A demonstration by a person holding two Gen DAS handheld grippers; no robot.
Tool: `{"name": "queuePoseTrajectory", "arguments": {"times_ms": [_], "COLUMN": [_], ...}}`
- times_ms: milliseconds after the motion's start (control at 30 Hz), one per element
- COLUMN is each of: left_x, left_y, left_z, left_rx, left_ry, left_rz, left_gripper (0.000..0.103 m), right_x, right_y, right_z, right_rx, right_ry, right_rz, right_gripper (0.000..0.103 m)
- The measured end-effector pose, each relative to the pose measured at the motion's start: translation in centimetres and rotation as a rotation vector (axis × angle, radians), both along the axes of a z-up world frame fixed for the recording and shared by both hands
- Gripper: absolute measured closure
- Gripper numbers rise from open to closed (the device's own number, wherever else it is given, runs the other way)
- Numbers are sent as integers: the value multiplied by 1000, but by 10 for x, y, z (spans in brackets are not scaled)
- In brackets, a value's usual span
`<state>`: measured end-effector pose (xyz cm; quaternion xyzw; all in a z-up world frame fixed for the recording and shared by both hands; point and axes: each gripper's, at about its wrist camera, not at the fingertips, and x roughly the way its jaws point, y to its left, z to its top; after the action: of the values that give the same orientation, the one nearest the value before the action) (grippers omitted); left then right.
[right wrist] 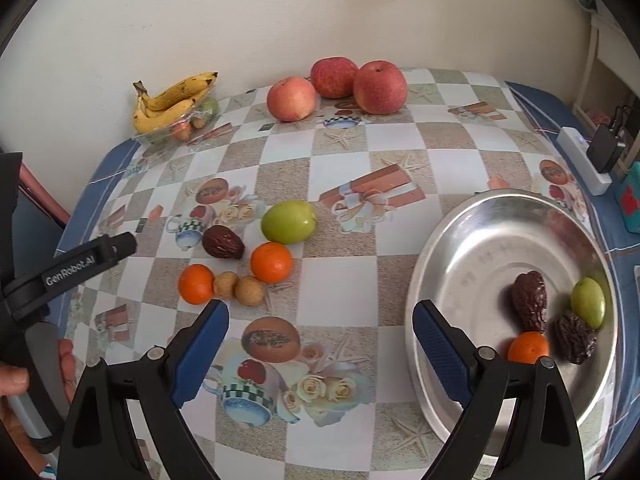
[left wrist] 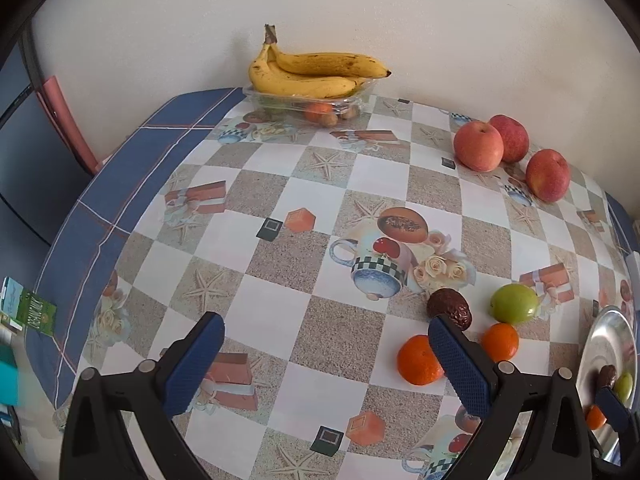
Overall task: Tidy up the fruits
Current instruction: 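Withdraw both tools from the bowl toward the remaining fruit, then grasp an orange with the left tool while the right tool grasps a brown kiwi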
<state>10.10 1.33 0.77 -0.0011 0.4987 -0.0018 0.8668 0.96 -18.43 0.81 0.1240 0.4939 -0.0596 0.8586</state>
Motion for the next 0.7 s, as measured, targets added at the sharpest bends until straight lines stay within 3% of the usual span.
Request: {"name": "queuePoseTrajectory", "arguments": {"times_ms": [433, 700], "left_x": [6, 11], "left_y": [-12, -10], "left_z": [-9, -14], "left_rx": [-134, -242], "left_ry": [59, 82], "left_rz": [-83, -52], "left_gripper": [0, 0], "right_x": [14, 25], "right_y": [11, 15], "right_z": [-3, -7], "right_rx": [39, 18], "right_ry": [-14, -25], "right_rz": [47, 35], "right_gripper": [9, 10]}}
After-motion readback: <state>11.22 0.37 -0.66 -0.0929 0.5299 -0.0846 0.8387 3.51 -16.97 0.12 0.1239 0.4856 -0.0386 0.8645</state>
